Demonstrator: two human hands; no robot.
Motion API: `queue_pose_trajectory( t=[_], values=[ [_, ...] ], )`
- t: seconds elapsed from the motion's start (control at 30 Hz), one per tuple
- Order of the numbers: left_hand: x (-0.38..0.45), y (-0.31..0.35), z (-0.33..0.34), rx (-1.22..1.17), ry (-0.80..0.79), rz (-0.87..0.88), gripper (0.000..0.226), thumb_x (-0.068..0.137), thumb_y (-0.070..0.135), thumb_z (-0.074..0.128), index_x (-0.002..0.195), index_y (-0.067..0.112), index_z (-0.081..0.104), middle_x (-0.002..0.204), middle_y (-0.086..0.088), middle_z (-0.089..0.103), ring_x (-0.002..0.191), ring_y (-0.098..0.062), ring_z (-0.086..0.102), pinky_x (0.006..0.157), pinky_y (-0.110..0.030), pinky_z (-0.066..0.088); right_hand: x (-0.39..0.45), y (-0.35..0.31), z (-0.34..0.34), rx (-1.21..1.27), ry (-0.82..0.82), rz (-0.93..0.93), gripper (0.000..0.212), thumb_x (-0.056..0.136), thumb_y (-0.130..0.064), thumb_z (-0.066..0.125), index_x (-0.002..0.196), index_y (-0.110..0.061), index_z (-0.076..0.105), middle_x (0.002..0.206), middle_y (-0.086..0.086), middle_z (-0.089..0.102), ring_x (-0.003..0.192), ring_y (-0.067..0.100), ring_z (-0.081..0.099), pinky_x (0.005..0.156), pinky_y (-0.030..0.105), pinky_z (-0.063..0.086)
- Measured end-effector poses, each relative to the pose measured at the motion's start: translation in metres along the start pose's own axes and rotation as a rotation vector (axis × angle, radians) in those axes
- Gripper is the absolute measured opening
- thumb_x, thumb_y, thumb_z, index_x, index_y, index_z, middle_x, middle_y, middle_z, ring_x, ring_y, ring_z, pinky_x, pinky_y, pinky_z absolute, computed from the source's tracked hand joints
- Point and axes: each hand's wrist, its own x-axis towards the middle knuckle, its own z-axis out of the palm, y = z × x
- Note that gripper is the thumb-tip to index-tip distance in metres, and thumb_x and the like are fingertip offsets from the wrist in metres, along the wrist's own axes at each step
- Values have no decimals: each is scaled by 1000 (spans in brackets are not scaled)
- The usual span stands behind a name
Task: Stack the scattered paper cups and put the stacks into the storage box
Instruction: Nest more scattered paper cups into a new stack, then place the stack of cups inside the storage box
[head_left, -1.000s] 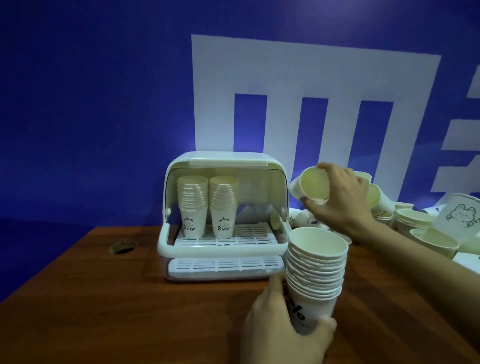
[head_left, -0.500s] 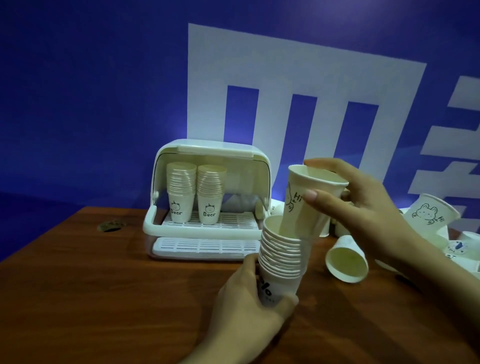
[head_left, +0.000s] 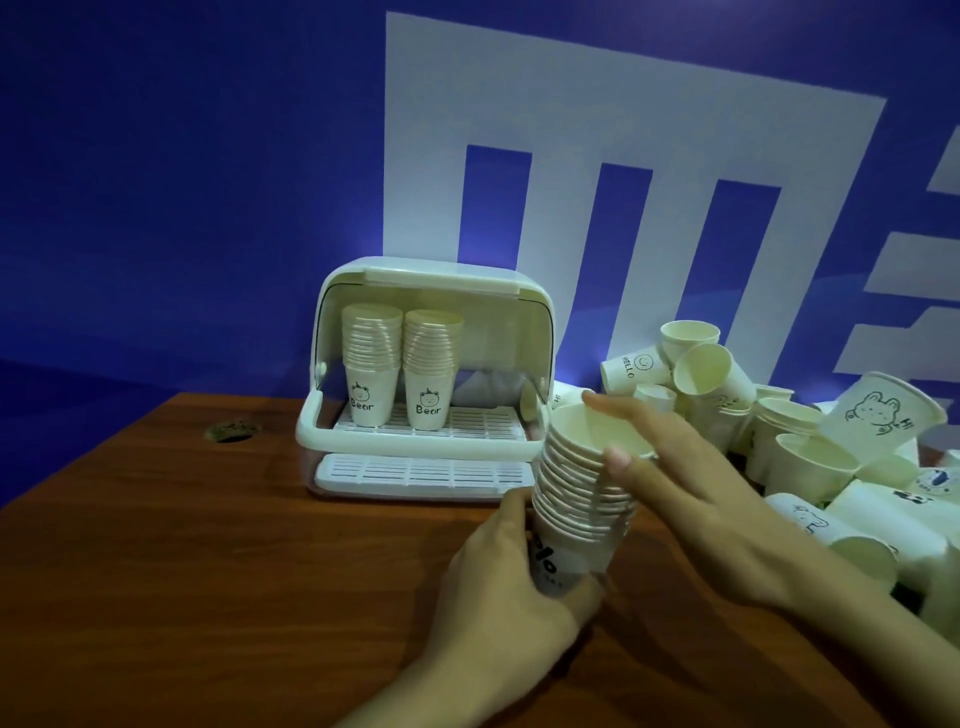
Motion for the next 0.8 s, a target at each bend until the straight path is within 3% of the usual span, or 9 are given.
queue_pose_trajectory(
  t=[0.07,0.13,0.23,0.33,0.43,0.5,0.63,0.73,0.8],
  values=[
    [0,1,0,-6,4,4,57,66,62,76,116,46,54,105,28,70,97,4,67,83,-26,57,1,-3,2,189,-50,4,40,97,-61,35,133,-57,52,134,-32,57,132,-3,49,110,33,36],
    [-1,2,1,8,-5,1,59,65,63,74,117,44,54,106,25,70,98,1,67,84,-27,57,3,-2,4,118,-10,10,35,100,-55,33,129,-65,50,131,-33,58,129,-1,50,111,36,36],
    [0,2,2,15,5,0,58,66,60,76,117,42,55,106,23,71,97,1,68,85,-31,58,6,7,8,-78,33,48,48,95,-63,27,135,-52,50,129,-26,59,128,9,47,111,48,35],
    [0,6,0,33,2,0,61,65,60,75,120,41,55,110,20,71,100,-2,68,88,-34,58,9,9,11,-36,72,56,58,92,-65,31,139,-40,54,130,-18,61,128,10,50,110,47,37],
    [-2,9,0,48,-6,2,67,63,65,73,123,40,55,113,19,71,104,-6,68,90,-34,58,-1,10,25,368,232,52,58,92,-59,38,142,-34,53,139,-15,58,133,2,49,111,36,38],
    [-4,8,0,57,15,12,68,63,66,75,123,39,58,115,20,71,107,-5,68,90,-32,57,-16,16,39,583,448,100,56,91,-58,40,140,-34,54,138,-13,60,130,4,53,103,35,43],
    [1,2,-9,47,217,59,60,68,31,97,115,35,60,118,19,66,110,-1,62,91,-22,48,-37,35,61,523,649,199,39,91,-53,47,121,-32,61,122,-8,65,118,11,59,102,47,47],
    [27,6,-25,216,464,166,73,66,24,100,129,21,62,129,3,56,122,-18,48,100,-35,40,-37,36,65,461,638,197,31,90,-45,51,112,-26,63,113,-9,64,109,2,58,96,31,47],
    [53,14,-38,217,524,148,75,67,29,100,131,15,62,125,-6,60,118,-25,52,97,-42,45,-34,34,64,439,597,204,27,90,-41,52,109,-26,64,110,-11,62,105,-1,57,86,17,43]
  ],
)
